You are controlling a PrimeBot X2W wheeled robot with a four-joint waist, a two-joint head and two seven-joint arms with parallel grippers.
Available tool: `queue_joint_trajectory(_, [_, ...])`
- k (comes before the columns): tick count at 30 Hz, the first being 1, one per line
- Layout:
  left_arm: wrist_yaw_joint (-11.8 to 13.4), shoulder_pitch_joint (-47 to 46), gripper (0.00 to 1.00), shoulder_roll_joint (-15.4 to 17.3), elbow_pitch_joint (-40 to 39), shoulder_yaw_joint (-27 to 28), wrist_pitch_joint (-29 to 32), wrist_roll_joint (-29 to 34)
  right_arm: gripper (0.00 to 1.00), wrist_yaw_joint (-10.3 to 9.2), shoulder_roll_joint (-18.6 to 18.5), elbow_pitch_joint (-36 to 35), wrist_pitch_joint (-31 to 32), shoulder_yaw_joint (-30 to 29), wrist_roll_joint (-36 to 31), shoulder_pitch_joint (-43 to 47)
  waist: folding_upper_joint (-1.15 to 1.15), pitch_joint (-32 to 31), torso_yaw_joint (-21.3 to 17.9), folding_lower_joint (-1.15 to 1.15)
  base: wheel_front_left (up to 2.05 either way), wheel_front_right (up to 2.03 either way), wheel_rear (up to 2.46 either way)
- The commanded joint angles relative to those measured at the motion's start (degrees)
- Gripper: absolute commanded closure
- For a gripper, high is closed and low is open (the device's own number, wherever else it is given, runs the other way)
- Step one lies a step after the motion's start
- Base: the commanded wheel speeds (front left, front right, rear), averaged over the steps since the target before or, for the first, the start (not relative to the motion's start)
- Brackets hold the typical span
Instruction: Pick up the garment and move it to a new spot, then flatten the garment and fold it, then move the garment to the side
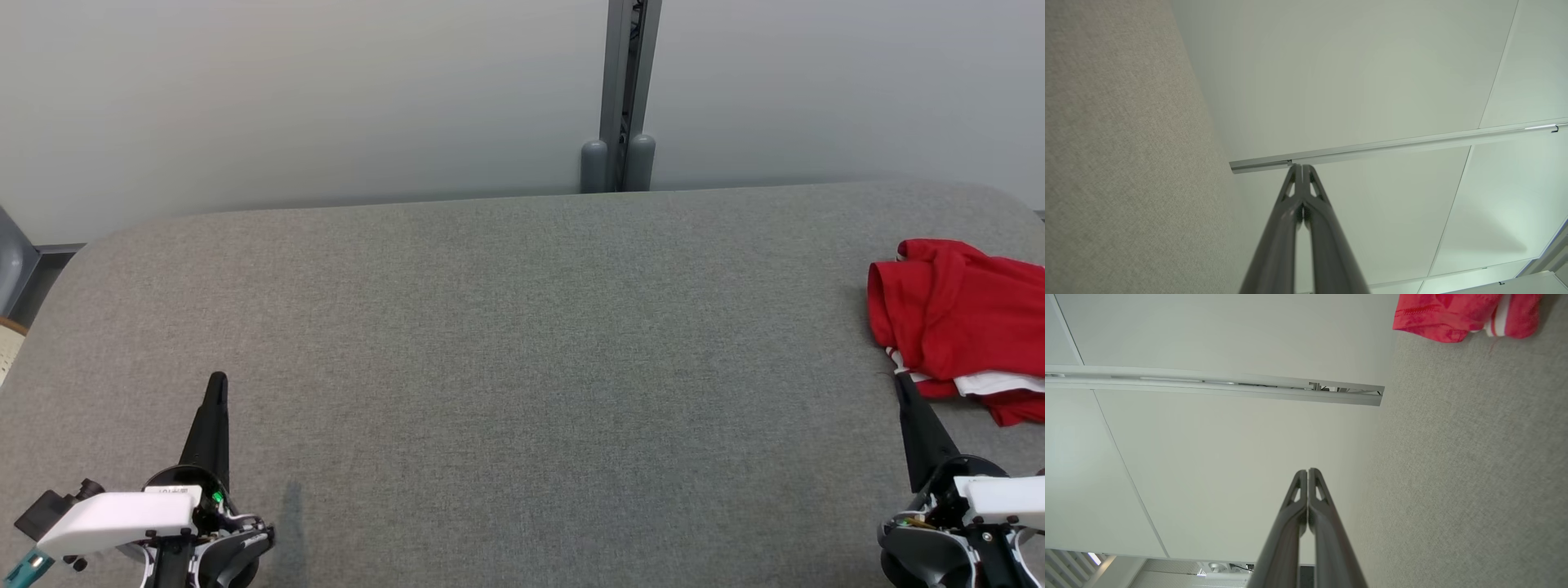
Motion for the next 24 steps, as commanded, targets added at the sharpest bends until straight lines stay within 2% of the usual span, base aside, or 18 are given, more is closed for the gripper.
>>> queue_joint_trajectory(1, [-0.51, -1.30, 1.00, 0.11, 0.15, 0.50, 0.37, -1.08, 1.00, 0.02, -0.09, 0.15, 0.30, -0.23, 1.37, -0.96, 0.00, 0.04, 0.02, 0.00, 0.00, 0.00, 0.00])
queue_joint_trajectory(24, [-0.80, -1.55, 1.00, -0.31, 0.42, 0.95, 0.74, -2.02, 1.00, 0.02, -0.03, 0.39, 0.56, -0.38, 2.50, -1.12, 0.00, 0.16, 0.06, 0.00, 0.00, 0.00, 0.00])
